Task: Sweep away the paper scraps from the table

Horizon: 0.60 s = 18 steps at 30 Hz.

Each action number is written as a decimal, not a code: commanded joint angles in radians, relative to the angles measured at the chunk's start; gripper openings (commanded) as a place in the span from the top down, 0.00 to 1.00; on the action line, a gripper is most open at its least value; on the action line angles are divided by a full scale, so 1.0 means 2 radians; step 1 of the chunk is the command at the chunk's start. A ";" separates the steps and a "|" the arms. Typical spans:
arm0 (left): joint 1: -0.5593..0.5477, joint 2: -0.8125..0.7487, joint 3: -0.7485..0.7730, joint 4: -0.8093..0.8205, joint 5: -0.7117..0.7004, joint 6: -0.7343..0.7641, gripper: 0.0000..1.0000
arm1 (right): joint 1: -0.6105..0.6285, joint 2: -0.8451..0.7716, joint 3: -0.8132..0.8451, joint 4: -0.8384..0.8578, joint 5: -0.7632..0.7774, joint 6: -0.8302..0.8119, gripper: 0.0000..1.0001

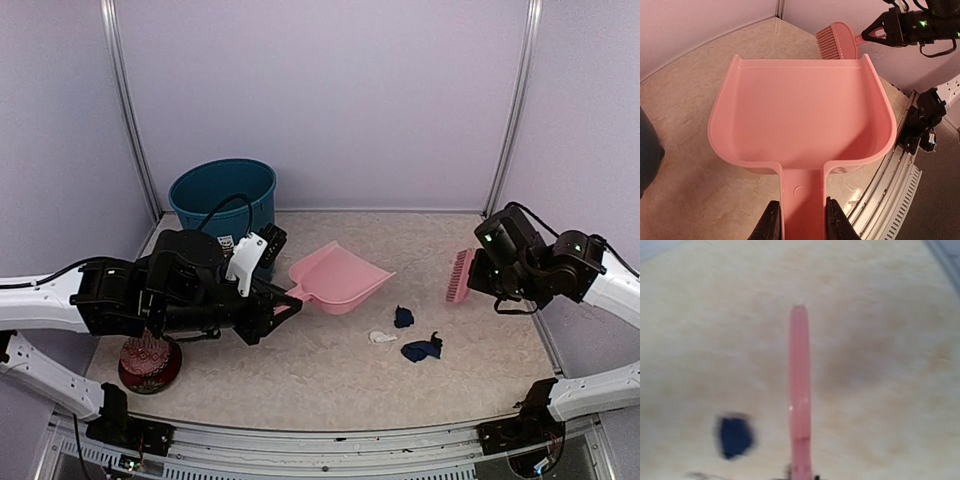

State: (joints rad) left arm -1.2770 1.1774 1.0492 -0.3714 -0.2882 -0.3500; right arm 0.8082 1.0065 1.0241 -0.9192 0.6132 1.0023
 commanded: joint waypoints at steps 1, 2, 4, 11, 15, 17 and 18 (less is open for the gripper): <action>-0.021 0.007 -0.017 -0.022 0.001 0.004 1.00 | -0.004 0.035 0.017 -0.120 0.036 -0.005 1.00; -0.025 0.008 -0.020 -0.025 0.004 0.002 1.00 | -0.004 0.044 0.018 -0.131 0.035 -0.001 1.00; -0.032 0.009 -0.030 -0.030 0.010 -0.001 1.00 | -0.004 0.058 0.019 -0.148 0.033 0.000 1.00; -0.042 0.024 -0.071 -0.021 0.048 -0.007 1.00 | -0.002 0.122 0.024 -0.190 0.019 0.008 1.00; -0.044 0.045 -0.083 -0.016 0.057 -0.021 1.00 | 0.005 0.150 0.028 -0.198 0.015 0.002 1.00; -0.044 0.056 -0.085 -0.012 0.058 -0.022 1.00 | 0.009 0.161 0.029 -0.186 0.005 -0.012 1.00; -0.044 0.062 -0.085 -0.010 0.060 -0.020 1.00 | 0.012 0.164 0.030 -0.180 -0.002 -0.018 1.00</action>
State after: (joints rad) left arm -1.3582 1.2694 0.8871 -0.4198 -0.1951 -0.3767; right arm 0.8150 1.3094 1.0527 -1.2713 0.6296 1.0000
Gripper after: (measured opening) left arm 0.235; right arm 0.048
